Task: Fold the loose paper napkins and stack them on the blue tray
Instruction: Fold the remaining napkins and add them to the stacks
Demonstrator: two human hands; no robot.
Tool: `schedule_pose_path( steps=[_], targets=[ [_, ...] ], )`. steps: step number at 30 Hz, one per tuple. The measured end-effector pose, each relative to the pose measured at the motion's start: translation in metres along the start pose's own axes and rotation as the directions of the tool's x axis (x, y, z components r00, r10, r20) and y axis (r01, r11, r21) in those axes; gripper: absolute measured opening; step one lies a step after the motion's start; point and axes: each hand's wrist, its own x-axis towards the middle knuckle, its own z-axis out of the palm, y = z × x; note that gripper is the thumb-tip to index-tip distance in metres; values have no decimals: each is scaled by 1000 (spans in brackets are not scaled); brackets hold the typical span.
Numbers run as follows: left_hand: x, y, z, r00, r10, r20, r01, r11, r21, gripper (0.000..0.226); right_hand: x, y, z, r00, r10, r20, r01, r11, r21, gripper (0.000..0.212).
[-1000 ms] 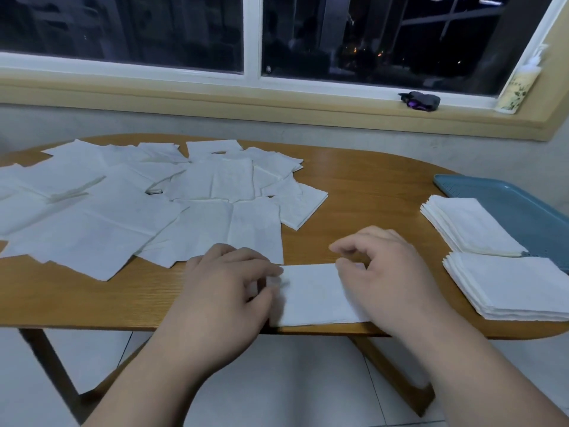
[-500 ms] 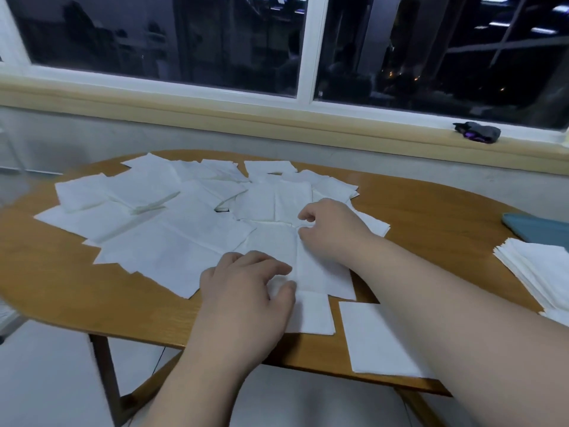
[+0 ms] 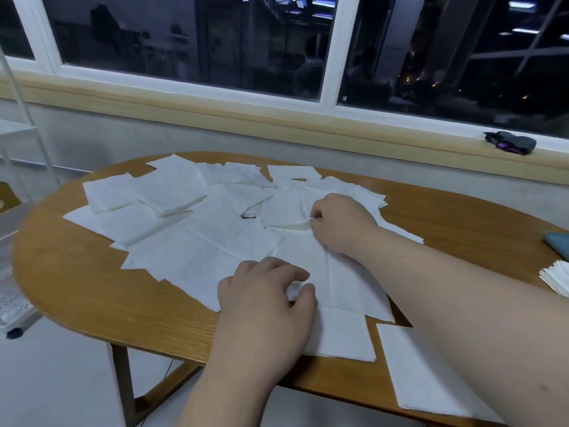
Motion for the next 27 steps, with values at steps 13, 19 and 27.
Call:
schedule_pose_path(
  steps=[13, 19, 27],
  targets=[
    [-3, 2, 9, 997, 53, -47, -50, 995, 81, 68, -88, 20, -57, 984, 41, -174, 3, 968, 250, 11],
    [-12, 18, 30, 980, 128, 151, -169, 937, 305, 75, -197, 35, -63, 971, 130, -203, -23, 888, 460, 12],
    [-33, 48, 41, 878, 467, 109, -479, 863, 159, 24, -272, 91, -61, 911, 260, -320, -109, 901, 421, 32]
  ],
)
